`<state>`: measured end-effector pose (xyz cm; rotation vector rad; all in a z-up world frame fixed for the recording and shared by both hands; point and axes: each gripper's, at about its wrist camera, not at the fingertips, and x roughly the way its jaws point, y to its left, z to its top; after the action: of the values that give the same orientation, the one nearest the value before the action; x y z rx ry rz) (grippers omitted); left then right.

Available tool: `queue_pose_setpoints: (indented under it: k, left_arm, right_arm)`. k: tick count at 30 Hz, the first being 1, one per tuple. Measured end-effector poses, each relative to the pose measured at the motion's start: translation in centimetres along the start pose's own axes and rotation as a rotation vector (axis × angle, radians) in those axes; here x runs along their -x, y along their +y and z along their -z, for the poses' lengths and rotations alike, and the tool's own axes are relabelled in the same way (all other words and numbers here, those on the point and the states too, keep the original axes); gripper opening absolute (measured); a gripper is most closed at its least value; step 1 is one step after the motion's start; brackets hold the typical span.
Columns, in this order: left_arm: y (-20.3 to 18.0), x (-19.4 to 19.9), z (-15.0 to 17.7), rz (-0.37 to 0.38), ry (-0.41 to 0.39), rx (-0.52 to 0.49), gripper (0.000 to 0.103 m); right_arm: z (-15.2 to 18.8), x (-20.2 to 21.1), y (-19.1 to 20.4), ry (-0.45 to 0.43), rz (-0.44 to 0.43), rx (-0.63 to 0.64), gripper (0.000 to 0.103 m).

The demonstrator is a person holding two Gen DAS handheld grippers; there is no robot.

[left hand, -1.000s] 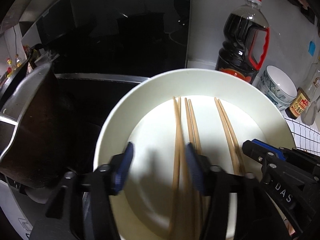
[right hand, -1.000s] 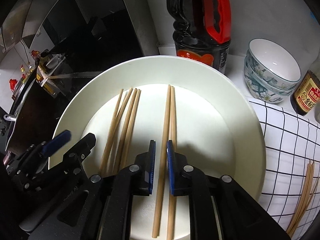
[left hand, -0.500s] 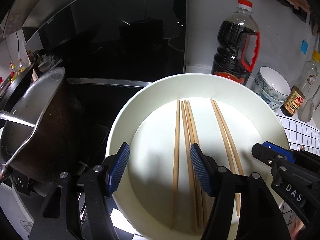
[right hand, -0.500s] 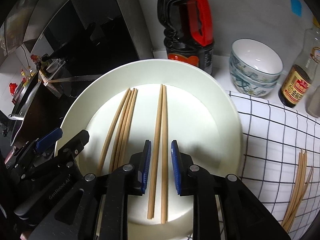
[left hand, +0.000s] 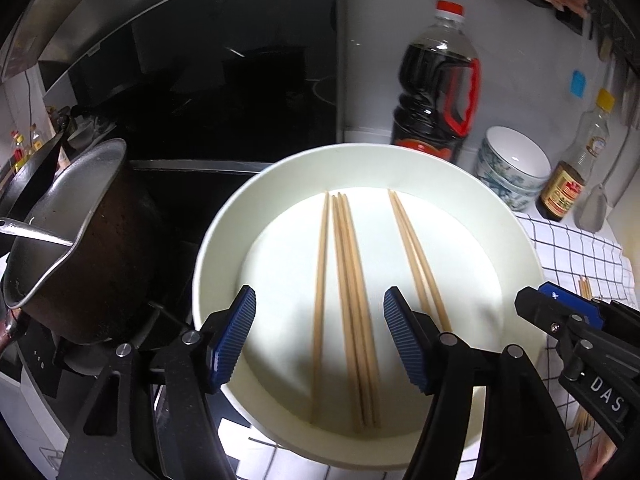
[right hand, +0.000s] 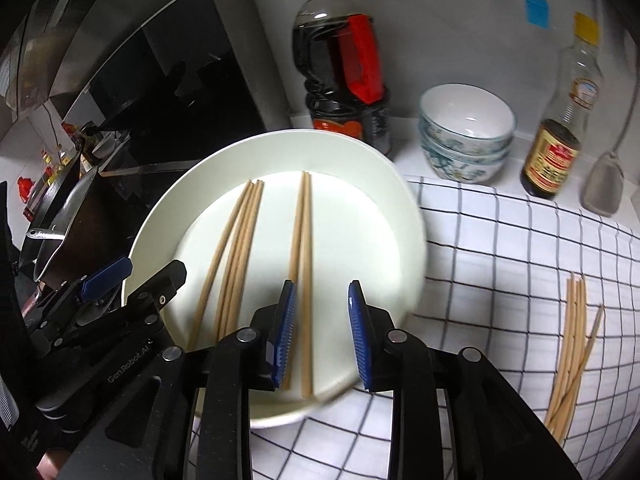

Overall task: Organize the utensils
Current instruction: 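Move both open tools back to the chopstick pile on the cloth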

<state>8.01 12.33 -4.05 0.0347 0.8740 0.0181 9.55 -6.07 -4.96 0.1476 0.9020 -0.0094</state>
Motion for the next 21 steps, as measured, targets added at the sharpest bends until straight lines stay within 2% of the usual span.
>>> queue_pose_setpoints:
  k: [4,21]
  left_arm:
    - [-1.4,0.6,0.4,0.019,0.001,-0.033,0.069]
    - [-10.6,2.5,1.3,0.16,-0.007,-0.152,0.072]
  right_arm:
    - [0.8,1.1,-1.7,-0.018,0.013,-0.041,0.031]
    - [5.2,6.2,-10.2,-0.066,0.118,-0.19,0.033]
